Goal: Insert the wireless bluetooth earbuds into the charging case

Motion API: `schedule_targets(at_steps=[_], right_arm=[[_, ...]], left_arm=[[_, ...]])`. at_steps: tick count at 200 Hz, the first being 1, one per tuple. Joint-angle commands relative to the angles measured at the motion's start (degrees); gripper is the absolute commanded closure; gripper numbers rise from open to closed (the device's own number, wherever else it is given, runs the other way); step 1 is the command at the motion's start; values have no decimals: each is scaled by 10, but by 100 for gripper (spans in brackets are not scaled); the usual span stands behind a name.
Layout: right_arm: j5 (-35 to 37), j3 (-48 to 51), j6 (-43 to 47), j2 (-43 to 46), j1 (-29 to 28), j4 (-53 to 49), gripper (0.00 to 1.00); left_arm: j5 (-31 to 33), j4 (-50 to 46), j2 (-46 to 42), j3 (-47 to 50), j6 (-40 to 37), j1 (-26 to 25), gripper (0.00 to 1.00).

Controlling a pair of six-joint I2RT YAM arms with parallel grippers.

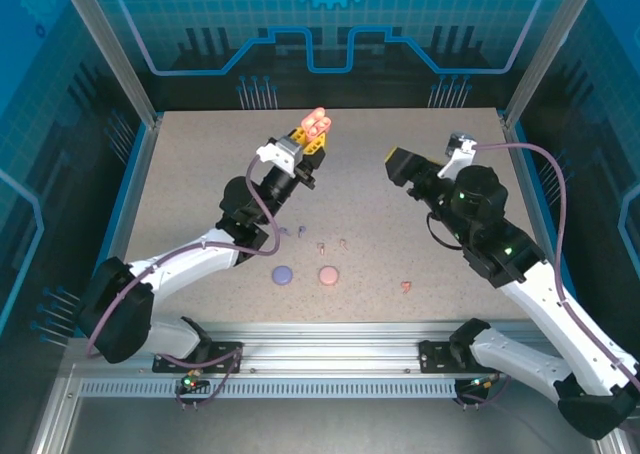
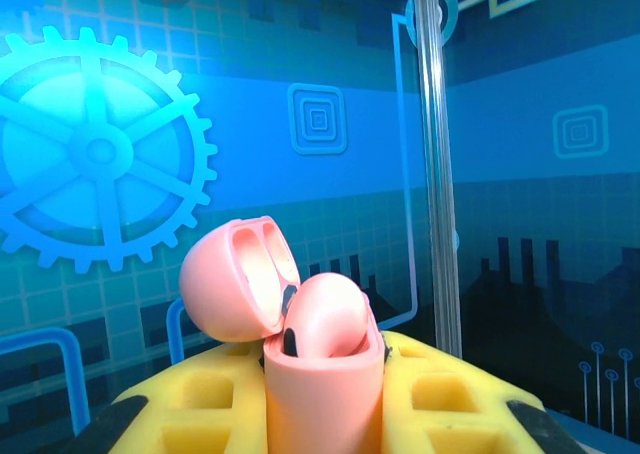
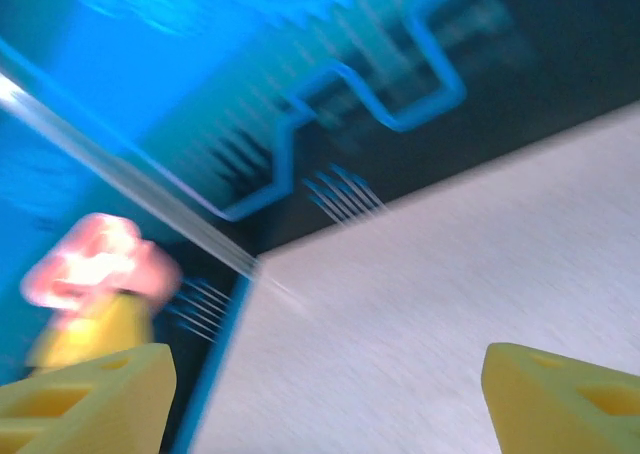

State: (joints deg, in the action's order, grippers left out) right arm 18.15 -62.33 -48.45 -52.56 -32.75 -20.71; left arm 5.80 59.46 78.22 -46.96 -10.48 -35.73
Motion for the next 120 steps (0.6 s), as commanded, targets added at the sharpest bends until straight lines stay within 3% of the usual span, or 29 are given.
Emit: schedule_targets(at_steps=[1,11,47,95,120], right_arm=[[55,-1,-86,-53,16,-279,21],[44,10,-120,-76,22,-324,22],[-11,87,-200,-136,24,-325,29],[-25,110,-132,-224,18,-325,37],[-32,145,-128,-228,13,-330,39]], left_arm=[[10,7,-28,13,2,3,100],[10,3,-34,18,0,5,100],[7,-1,-56,34,-2,8,100],[6,0,-74,54,9,10,100],[2,0,-76,58,13,10,100]])
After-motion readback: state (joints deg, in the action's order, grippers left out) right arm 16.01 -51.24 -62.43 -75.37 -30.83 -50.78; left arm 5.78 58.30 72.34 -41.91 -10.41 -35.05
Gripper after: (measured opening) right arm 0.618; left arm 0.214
